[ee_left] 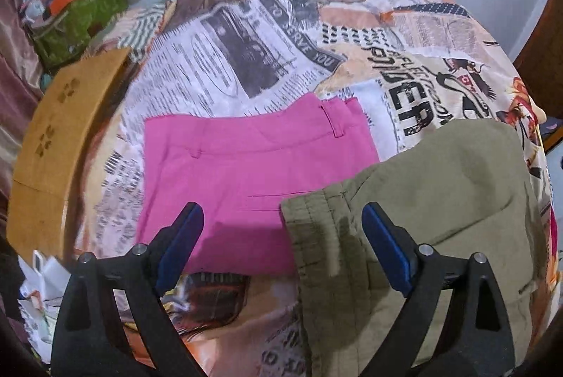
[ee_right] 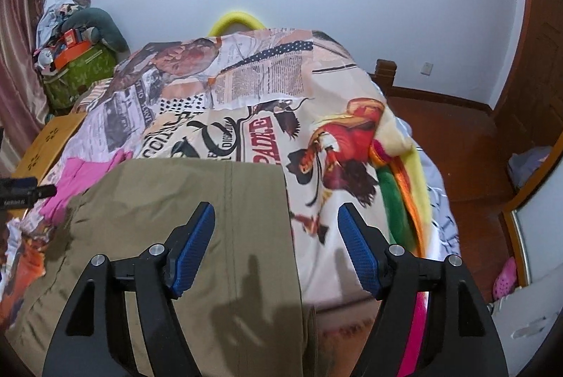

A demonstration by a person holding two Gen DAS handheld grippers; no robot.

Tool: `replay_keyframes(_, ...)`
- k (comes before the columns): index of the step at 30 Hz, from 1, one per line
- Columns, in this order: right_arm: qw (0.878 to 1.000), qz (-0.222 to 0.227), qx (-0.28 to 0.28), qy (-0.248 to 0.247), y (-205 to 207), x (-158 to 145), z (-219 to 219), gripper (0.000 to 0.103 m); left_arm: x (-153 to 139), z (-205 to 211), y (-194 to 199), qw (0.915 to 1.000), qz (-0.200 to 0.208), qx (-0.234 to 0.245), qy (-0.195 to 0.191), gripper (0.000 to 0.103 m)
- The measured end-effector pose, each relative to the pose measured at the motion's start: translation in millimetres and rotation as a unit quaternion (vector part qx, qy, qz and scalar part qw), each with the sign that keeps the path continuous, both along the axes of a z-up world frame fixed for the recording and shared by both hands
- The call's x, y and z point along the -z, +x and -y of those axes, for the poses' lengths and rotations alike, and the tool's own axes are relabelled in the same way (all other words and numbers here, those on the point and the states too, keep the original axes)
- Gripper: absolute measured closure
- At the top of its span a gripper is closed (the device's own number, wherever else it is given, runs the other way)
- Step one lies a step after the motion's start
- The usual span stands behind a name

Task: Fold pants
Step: 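Grasp the khaki waistband edge with the left gripper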

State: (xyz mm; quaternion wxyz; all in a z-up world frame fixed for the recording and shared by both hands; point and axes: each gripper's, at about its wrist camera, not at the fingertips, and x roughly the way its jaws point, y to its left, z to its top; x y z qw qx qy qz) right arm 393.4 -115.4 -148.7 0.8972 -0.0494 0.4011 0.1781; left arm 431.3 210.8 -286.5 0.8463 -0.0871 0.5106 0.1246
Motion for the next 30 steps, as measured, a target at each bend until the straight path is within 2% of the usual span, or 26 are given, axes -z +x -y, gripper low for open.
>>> replay_keyframes(6,0.999,-0.035,-0.001,0.003,42,31,-15,0.034,23,-4,15,0.9999,-0.012,0.001,-0.008,0.011)
replay_keyframes(10,0.998,-0.063,0.016,0.021,68,52,-18,0.034,35,-5,20,0.9997,-0.015,0.005,-0.019,0.011)
replay_keyframes(14,0.994,-0.095,0.020,0.052,79,69,-18,0.035,45,-3,21,0.9991,-0.019,0.010,-0.038,0.016)
replay_keyframes(17,0.994,-0.084,0.011,0.065,74,72,-22,0.044,51,0,23,0.9988,-0.022,0.009,-0.043,0.019)
replay_keyframes(19,0.995,-0.080,0.004,0.066,72,71,-24,0.055,55,1,24,0.9981,-0.026,0.007,-0.055,0.021)
replay_keyframes(21,0.995,-0.077,-0.002,0.062,70,69,-27,0.064,57,1,26,0.9970,-0.029,0.007,-0.072,0.027)
replay_keyframes(23,0.996,-0.071,-0.001,0.050,71,67,-30,0.073,57,0,29,0.9954,-0.030,0.014,-0.089,0.043)
replay_keyframes(25,0.997,-0.064,0.003,0.038,69,65,-30,0.088,57,1,32,0.9937,-0.034,0.018,-0.105,0.048)
replay_keyframes(30,0.998,-0.056,0.002,0.042,67,56,-30,0.094,50,7,32,0.9954,-0.038,0.018,-0.086,0.055)
